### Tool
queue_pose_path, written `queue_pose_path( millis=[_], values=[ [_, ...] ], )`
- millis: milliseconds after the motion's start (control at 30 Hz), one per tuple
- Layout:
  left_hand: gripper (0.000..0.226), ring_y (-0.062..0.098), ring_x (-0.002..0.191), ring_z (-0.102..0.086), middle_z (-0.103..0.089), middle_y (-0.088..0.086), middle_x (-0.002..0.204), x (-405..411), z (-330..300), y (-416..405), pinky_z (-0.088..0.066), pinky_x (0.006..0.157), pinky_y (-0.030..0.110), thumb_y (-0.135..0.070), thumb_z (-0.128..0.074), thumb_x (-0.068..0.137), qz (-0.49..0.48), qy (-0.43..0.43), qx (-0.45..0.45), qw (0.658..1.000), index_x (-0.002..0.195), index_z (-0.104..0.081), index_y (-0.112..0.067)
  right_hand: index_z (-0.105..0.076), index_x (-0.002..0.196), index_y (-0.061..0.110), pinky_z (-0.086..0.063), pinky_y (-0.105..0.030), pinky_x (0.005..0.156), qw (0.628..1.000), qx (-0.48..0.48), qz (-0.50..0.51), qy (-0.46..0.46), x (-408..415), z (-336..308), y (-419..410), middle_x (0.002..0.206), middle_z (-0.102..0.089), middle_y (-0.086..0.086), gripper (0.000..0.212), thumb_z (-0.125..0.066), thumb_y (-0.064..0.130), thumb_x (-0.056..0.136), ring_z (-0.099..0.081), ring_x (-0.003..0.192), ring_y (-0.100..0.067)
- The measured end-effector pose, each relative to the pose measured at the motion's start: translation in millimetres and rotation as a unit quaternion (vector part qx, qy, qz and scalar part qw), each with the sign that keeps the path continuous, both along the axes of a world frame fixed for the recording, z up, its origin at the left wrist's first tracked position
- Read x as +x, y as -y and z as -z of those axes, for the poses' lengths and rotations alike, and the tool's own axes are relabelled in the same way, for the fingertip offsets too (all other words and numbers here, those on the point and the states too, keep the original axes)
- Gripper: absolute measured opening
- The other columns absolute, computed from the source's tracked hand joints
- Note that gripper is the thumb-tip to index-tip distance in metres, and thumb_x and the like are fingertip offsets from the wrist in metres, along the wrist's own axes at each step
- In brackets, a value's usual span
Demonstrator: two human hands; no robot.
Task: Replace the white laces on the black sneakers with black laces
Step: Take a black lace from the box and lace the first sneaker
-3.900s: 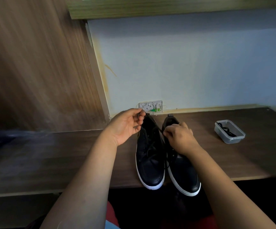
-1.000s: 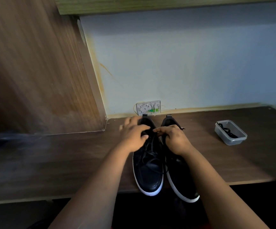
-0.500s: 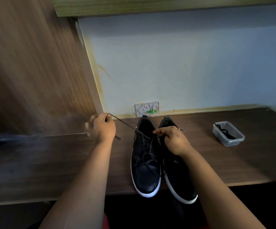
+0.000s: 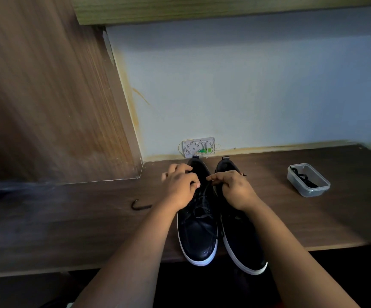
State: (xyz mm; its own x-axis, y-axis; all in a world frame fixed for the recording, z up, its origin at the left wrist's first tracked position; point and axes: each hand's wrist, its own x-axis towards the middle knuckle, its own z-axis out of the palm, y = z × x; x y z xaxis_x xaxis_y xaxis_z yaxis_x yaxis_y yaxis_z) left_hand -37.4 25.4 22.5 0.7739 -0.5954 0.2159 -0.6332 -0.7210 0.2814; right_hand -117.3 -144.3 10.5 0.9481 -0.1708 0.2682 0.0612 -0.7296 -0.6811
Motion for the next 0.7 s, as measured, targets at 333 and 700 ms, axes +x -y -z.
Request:
queue_pose_path(
  millis=[333,700],
  values=[
    [0.013,0.013,0.081,-0.058,-0.062,-0.002,0.094,-6.3,-15.1,-2.9,-0.043,0.068,0.024,-0.032,-0.066,0.088,-0.082,-0.115,-0.122,0.982,0.081,-0.064,-0.021,-0.070,0.113,0.021,-0.045,-0.022,0.091,1.000,0.000,0.010,-0.027,-1.5,-1.0,-2.2,0.099,-0.071,0.002,0.055,-0.039,-0.007,0.077,-0.061,0.100,-0.010],
    [0.008,0.017,0.081,-0.063,-0.070,0.004,0.084,-19.7,-10.9,9.4,-0.053,0.077,0.028,-0.013,-0.069,0.087,-0.115,-0.286,-0.207,0.928,0.083,-0.075,-0.010,-0.070,0.112,0.016,-0.036,-0.002,0.081,0.999,0.011,0.020,-0.037,-4.2,-3.4,-5.7,0.098,-0.069,-0.001,0.053,-0.038,-0.009,0.078,-0.060,0.100,-0.012]
  ],
)
